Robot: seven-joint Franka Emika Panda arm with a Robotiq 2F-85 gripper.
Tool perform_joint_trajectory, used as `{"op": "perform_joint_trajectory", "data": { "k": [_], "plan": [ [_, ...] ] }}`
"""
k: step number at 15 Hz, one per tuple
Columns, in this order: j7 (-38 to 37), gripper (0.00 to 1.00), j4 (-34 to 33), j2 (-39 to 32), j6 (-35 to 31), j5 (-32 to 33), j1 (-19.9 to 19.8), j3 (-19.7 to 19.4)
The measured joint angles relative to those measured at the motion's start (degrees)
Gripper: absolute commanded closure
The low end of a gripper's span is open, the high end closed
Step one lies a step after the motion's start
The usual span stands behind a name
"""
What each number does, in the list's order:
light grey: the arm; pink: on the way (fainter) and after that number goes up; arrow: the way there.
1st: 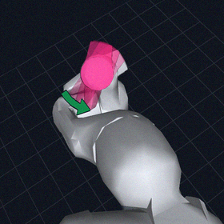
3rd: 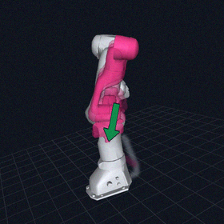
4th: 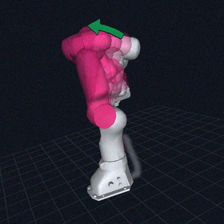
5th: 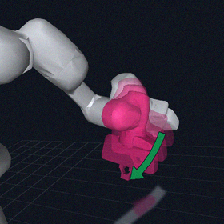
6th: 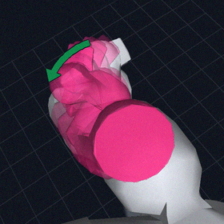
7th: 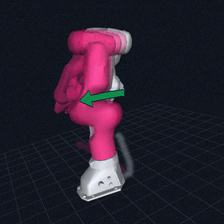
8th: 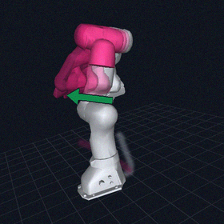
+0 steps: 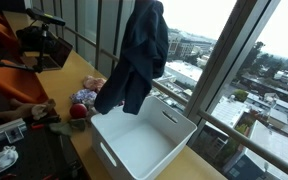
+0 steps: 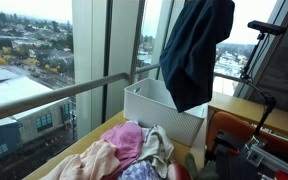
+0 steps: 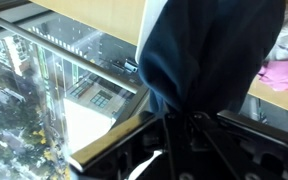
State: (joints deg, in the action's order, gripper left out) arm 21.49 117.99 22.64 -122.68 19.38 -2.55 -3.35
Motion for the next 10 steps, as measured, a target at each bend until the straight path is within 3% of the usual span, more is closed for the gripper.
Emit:
{"op": "perform_joint_trajectory", "data": {
  "k": [5, 10],
  "plan": [
    [4.37, 0.99, -2.46, -2.25, -0.12, 0.01, -2.75, -6.16],
    [3.55, 0.99, 0.97, -5.74, -1.83, -0.03, -2.39, -5.82]
  ]
}}
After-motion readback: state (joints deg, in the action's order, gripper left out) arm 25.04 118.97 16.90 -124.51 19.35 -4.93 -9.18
